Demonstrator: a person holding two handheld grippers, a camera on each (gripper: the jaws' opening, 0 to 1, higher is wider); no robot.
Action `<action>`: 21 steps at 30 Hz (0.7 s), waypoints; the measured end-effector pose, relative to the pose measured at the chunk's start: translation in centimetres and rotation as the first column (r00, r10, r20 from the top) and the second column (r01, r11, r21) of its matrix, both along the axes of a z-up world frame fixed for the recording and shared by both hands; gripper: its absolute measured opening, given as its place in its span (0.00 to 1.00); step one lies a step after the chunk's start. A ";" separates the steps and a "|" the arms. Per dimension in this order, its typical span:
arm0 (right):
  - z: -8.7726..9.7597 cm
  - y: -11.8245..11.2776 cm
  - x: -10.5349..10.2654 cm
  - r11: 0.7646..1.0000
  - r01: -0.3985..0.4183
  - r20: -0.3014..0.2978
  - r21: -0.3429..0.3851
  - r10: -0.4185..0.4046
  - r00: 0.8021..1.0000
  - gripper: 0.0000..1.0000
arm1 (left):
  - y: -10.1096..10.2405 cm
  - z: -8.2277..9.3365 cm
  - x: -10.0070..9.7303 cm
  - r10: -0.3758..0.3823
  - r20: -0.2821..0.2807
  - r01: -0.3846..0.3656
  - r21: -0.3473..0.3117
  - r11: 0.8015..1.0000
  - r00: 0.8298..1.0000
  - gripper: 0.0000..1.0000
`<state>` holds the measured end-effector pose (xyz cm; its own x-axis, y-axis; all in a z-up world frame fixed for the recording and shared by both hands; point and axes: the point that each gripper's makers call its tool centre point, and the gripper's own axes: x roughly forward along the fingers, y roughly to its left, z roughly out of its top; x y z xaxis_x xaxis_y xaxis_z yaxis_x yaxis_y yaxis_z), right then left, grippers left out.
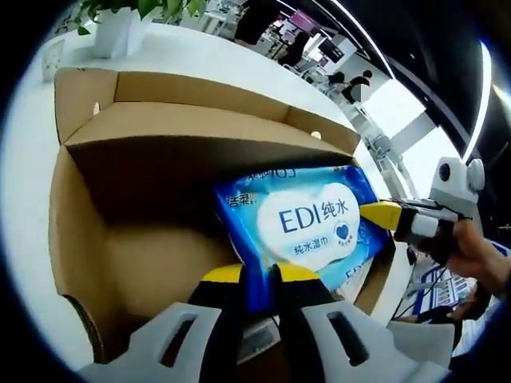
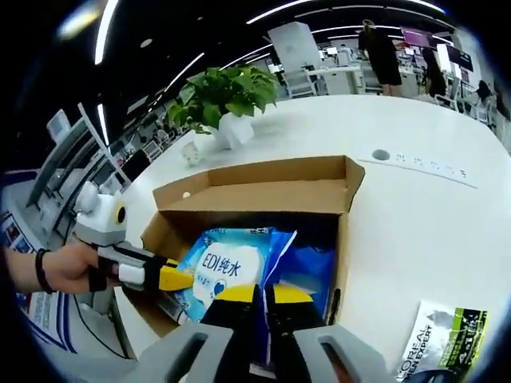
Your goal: Operate the shoe box by opening the lid, removing the specified soft item, and placing it in the target area until the item is outside and the box remains undamaged.
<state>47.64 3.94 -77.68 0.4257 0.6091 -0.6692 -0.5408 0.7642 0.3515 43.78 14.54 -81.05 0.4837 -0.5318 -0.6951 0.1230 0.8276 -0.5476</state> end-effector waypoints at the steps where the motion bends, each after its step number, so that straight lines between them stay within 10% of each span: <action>1: 0.0 0.0 0.0 1.000 0.001 -0.002 0.002 -0.001 1.000 0.00 | 0.0 0.1 0.0 0.001 0.002 -0.001 -0.001 1.000 1.000 0.10; 21: 2.3 1.1 -0.6 0.999 -0.037 0.067 0.018 0.036 0.997 0.00 | 1.4 2.9 -0.4 0.043 0.072 -0.043 -0.004 0.999 0.996 0.07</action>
